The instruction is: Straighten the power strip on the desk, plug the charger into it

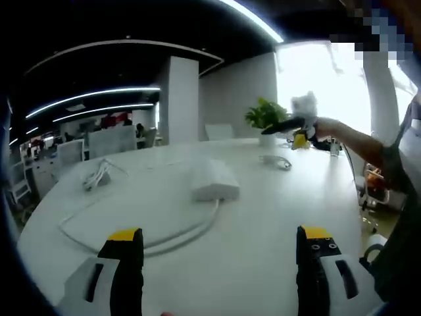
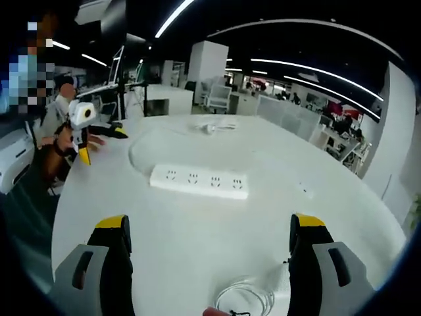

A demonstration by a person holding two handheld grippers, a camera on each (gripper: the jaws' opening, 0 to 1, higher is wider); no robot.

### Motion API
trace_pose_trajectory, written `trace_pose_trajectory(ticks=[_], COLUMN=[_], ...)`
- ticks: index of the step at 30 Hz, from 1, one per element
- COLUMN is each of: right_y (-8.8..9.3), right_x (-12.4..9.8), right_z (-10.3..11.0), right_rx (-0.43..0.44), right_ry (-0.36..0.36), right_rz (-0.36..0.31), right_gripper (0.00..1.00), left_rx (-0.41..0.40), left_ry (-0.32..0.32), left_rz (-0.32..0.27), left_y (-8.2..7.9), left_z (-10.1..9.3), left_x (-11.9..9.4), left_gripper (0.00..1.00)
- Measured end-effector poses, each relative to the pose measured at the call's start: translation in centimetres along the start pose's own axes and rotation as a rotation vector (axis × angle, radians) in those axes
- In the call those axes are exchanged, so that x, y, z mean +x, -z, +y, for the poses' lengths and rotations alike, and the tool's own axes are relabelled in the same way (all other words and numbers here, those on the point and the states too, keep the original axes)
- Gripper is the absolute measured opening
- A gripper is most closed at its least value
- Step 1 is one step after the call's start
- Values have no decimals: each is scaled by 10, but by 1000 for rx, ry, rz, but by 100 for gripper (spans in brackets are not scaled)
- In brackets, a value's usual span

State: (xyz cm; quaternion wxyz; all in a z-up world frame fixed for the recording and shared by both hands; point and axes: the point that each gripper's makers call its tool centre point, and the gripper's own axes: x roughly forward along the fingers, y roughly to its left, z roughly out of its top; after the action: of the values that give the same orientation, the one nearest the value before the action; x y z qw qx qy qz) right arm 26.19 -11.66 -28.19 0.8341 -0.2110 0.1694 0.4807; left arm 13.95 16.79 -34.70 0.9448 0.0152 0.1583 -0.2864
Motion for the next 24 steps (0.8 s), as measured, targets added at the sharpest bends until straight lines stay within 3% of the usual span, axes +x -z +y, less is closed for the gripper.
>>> trace_pose_trajectory(ticks=[24], right_y=[-18], right_x=[14], right_z=[-7], right_rx=[-108], right_ry=[-57], right_rz=[55], right_gripper=[100], left_rx=[1], left_ry=[0], left_rz=[1], left_y=[-2], left_z=[1], left_x=[2], left_gripper=[100])
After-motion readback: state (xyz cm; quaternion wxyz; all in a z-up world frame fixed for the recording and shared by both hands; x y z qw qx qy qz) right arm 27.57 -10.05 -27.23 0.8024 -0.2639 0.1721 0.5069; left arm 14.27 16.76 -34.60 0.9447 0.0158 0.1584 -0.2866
